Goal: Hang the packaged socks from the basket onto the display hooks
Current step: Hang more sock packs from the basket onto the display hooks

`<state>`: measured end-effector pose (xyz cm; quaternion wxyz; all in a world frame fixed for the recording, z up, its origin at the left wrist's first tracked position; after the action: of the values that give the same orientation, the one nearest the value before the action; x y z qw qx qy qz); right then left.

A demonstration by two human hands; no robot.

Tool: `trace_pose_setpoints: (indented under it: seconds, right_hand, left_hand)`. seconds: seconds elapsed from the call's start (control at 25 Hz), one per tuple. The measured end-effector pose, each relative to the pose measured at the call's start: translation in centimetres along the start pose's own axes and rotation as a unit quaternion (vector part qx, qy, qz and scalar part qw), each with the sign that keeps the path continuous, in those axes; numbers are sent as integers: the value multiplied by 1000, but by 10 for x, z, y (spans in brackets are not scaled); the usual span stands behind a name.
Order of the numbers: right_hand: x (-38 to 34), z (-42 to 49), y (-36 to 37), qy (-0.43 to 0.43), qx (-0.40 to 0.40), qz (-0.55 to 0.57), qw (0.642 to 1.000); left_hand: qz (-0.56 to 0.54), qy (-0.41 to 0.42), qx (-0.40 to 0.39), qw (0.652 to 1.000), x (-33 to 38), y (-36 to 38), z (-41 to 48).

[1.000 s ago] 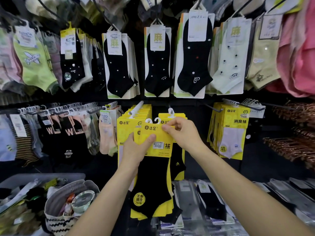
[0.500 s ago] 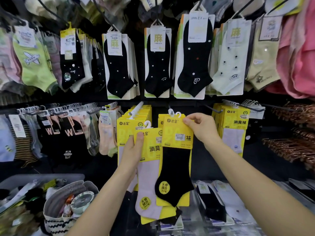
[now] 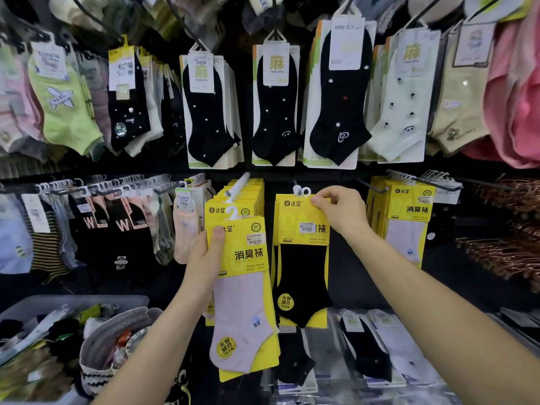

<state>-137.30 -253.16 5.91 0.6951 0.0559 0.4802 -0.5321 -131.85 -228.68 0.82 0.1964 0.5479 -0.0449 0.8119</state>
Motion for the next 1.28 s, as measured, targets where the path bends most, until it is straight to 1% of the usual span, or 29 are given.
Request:
trace_pose_setpoints:
  seconds: [0.08,0.24,0.36,0.68,0.76,0.84,0.88,0.92,1.0,1.04,1.2,1.28]
  right_hand:
    - [-3,1,1,-6,5,-4,1000]
    - [-8,2,8,-21,-12,-62,998]
    - [-4,1,10,-18,-5,-83,996]
    - [-3,8,17,6,-13,-100,995]
    - [-5,6,13,4,8,-83,996]
    - [-10,-3,7,-34,37,-10,999]
    - [-15,-8,6,-63,24,21,998]
    - [-20,-13,6,-91,-8,29,995]
    - [-29,-21,8,-128,-80,7,989]
    - [-31,-22,8,-132,-93,1,987]
    - [-28,-19,-2,-93,-86,25,992]
    - [-25,-18,-4,-73,-93,31,992]
  left_hand:
    - [-11,4,1,1000,-3,1,1]
    - [-19,0,0,1000,-10,1,6]
    - [-28,-3,-18,999,-15,6,5]
    - [6,-20,-18,1000,-25,33,11]
    - [11,-17,-25,999,-25,41,15]
    - [14,-8,-35,999,-26,46,19]
    - [14,-1,-38,999,-27,48,20]
    - [12,5,-43,999,-27,51,20]
    - [7,16,-58,998,-27,60,19]
    - [6,18,-64,998,-26,65,17]
    - [-38,-7,-67,997,-30,72,14]
    - [-33,-20,-72,997,-35,72,12]
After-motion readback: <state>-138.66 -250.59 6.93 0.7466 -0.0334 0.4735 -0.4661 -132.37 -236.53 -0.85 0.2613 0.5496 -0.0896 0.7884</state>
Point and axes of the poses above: each hand's wrist, its own z-axis towards the middle knuckle, its own y-axis out of the palm, x = y × z, the point moved 3 cm from there along z, towards the middle knuckle, and after that the axes turned 4 degrees about -z, right-handed, at the moved point
